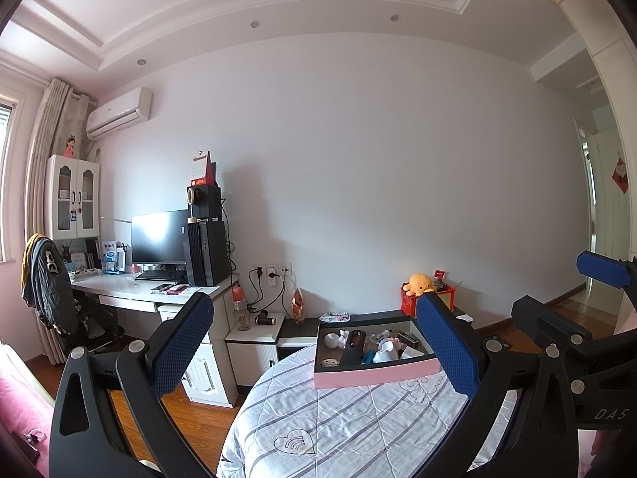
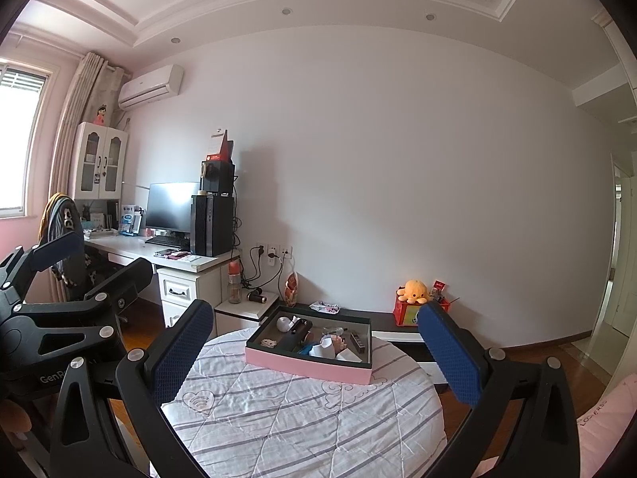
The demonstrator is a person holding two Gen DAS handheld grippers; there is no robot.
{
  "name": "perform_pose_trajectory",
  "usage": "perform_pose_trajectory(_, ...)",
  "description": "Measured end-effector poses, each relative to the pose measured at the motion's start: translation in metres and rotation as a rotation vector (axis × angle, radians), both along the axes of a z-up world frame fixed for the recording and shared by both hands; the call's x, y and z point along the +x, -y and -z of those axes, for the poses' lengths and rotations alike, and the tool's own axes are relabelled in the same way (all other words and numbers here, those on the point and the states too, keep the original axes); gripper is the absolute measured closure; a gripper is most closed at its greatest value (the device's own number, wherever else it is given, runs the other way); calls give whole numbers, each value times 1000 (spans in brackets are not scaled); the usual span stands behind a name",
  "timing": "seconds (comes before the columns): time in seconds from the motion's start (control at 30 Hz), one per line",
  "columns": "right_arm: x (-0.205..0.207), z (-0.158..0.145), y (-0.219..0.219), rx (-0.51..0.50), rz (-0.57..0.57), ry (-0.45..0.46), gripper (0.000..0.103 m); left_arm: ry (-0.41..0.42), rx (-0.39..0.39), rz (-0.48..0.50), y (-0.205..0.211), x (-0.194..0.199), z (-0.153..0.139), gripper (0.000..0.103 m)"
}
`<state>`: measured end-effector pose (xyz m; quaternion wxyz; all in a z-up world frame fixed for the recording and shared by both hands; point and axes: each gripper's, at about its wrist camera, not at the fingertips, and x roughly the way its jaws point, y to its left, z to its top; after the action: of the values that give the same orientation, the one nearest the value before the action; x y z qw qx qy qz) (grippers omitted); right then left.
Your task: Organize rigid objects
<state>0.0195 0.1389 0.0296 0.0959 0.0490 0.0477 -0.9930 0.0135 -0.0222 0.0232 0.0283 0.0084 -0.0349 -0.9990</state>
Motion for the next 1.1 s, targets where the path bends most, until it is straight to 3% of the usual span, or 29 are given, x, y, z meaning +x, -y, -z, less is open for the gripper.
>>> perform_pose_trajectory(1.1, -5, 2, -2, 5, 4, 10, 0, 7, -1, -3, 1, -1, 4, 0)
